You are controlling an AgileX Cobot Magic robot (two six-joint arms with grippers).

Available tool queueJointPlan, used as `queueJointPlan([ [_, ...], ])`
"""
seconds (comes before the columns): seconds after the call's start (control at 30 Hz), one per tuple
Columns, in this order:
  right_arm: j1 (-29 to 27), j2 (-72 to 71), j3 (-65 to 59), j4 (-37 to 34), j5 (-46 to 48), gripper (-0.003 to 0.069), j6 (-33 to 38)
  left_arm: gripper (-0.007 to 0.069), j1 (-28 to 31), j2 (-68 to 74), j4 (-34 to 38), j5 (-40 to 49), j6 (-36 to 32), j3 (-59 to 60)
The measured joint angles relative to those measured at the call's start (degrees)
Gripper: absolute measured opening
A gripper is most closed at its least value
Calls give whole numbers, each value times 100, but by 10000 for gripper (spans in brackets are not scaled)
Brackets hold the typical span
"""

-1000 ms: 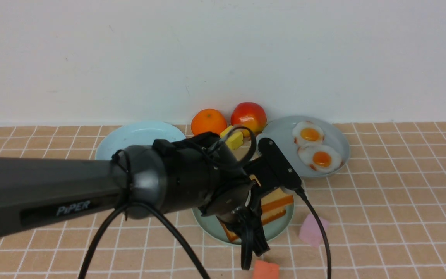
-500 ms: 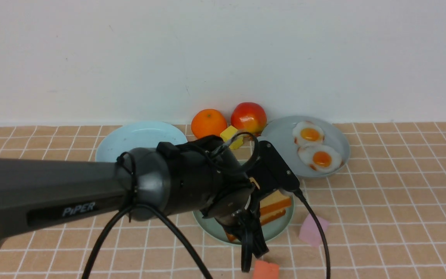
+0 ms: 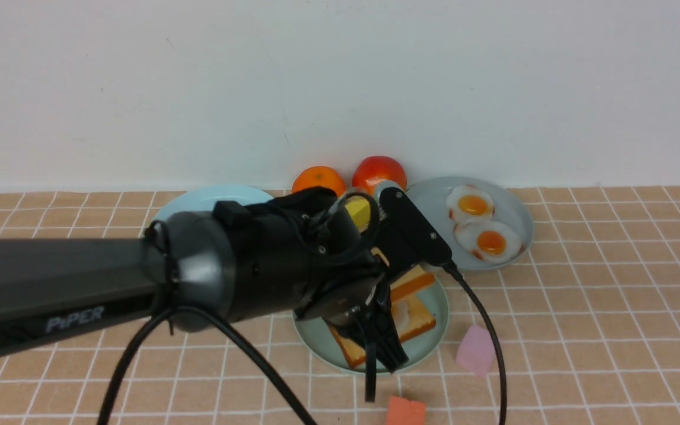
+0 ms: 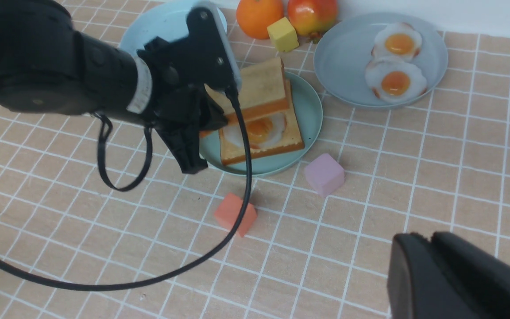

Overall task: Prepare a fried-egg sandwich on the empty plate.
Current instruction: Use the left arm to place a slice of bread on the fried egg in the middle

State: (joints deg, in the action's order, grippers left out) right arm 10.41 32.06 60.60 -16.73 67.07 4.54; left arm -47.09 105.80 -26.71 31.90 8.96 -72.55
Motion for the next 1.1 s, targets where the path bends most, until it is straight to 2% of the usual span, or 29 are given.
queueJointPlan([
  [0.47, 0, 0, 0, 0, 0, 79, 0, 56, 0, 354, 43, -165, -56, 0],
  [0.6, 0, 0, 0, 28, 0, 84, 0, 135, 0, 360, 195, -177, -366, 0],
  [0.83, 0, 0, 0, 22, 2, 85, 0, 279, 0, 354, 339, -198, -419, 0],
  [1.1, 0, 0, 0, 22, 2, 92, 0, 307, -5, -338, 866, -164, -419, 6],
])
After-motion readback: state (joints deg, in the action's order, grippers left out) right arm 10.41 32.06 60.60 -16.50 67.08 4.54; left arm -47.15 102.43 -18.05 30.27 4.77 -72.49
